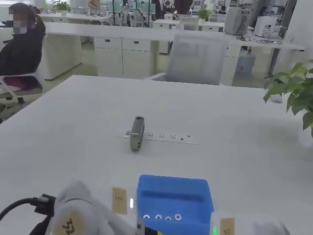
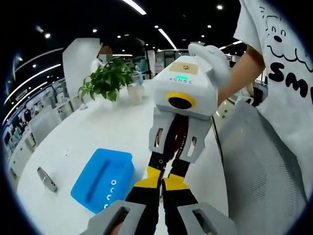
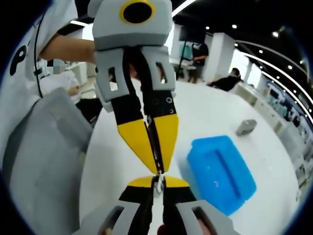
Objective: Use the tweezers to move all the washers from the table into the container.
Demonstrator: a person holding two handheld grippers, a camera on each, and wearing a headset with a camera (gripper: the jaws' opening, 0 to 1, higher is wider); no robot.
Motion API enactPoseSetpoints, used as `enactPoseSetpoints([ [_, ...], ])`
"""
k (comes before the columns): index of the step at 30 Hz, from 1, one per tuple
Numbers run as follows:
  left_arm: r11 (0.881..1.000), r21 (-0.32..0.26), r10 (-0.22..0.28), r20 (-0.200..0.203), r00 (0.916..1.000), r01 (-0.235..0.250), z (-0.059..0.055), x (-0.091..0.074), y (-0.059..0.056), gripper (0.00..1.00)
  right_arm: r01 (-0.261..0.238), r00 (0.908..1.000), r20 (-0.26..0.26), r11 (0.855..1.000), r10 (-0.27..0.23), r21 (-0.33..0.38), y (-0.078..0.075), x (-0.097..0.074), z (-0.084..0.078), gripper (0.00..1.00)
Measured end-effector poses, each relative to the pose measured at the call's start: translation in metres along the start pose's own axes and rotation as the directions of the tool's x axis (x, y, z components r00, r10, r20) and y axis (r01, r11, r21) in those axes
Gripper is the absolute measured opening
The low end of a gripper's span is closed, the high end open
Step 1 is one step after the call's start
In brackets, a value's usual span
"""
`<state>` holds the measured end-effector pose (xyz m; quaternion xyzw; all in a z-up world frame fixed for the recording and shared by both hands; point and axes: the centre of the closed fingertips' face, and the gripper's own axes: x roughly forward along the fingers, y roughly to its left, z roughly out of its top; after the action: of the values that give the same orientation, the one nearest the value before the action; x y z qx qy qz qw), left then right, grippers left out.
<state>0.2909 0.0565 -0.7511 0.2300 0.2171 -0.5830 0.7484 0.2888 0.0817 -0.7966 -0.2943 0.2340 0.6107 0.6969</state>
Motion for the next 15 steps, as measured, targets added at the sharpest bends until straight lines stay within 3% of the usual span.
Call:
enactPoseSetpoints([
  [5, 1.000, 0.011, -0.002, 0.014, 0.9999, 0.001, 0.009, -0.001, -0.001, 0.00, 0.017, 0.9998, 0.003, 1.000, -0.017, -0.006, -0.001, -0.011, 0.003, 0.01],
  [9, 0.999, -0.012, 0.041, 0.062, 0.9973, -0.040, 0.020, -0.002, 0.004, 0.00, 0.042, 0.9990, 0.013, 0.999, -0.042, -0.002, -0.007, -0.021, 0.006, 0.01],
  [13, 0.991, -0.107, 0.095, 0.126, 0.9875, -0.081, 0.035, -0.008, 0.012, 0.00, 0.073, 0.9965, 0.040, 0.997, -0.074, 0.024, -0.016, -0.030, 0.013, 0.01],
  [15, 0.981, -0.166, 0.126, 0.166, 0.9780, -0.098, 0.042, -0.014, 0.017, 0.06, 0.085, 0.9938, 0.067, 0.995, -0.089, 0.055, -0.021, -0.035, 0.020, 0.01],
])
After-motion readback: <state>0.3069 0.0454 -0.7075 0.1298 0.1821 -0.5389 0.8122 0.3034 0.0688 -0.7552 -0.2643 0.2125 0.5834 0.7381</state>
